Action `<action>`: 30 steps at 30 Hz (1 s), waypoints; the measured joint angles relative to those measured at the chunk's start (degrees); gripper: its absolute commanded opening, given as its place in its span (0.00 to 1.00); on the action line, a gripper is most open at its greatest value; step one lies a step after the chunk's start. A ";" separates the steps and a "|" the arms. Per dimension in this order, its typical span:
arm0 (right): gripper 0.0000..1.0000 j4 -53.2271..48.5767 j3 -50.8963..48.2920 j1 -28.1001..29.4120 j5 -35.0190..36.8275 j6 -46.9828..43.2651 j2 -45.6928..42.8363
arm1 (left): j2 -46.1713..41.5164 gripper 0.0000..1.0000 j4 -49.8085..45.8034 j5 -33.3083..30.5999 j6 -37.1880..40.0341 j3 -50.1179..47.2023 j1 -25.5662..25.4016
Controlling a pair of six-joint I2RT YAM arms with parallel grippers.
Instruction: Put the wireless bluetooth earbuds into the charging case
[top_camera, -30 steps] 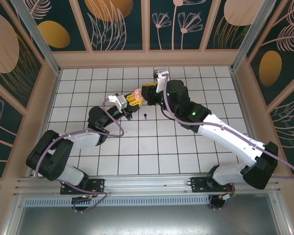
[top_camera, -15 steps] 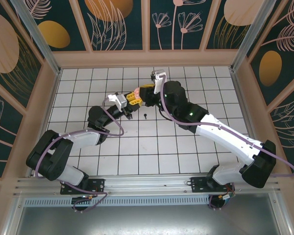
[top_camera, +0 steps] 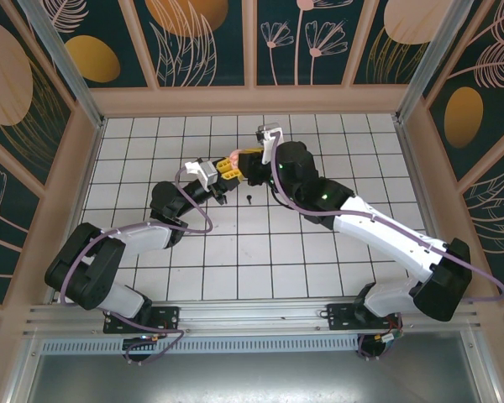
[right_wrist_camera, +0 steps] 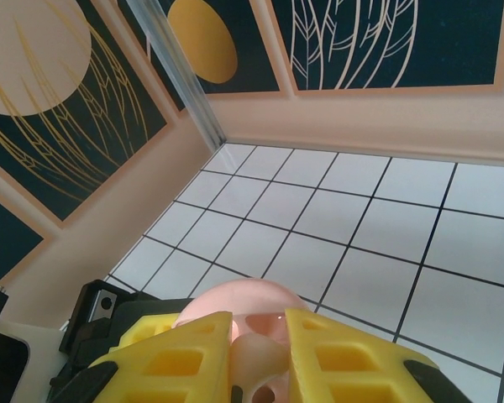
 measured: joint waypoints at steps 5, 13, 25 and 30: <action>0.21 -0.02 0.00 0.00 0.20 0.00 0.15 | 0.00 0.00 -0.02 -0.07 0.00 0.00 0.00; 0.20 0.00 0.02 -0.02 0.17 0.02 0.13 | 0.00 0.00 0.00 -0.07 0.00 0.00 0.00; 0.20 1.66 0.02 -0.02 -0.02 1.25 -1.05 | 0.00 0.00 0.04 0.17 0.00 0.00 -0.33; 0.21 1.70 0.02 -0.13 -0.04 1.27 -1.05 | 0.00 0.00 0.04 0.17 0.00 0.00 -0.33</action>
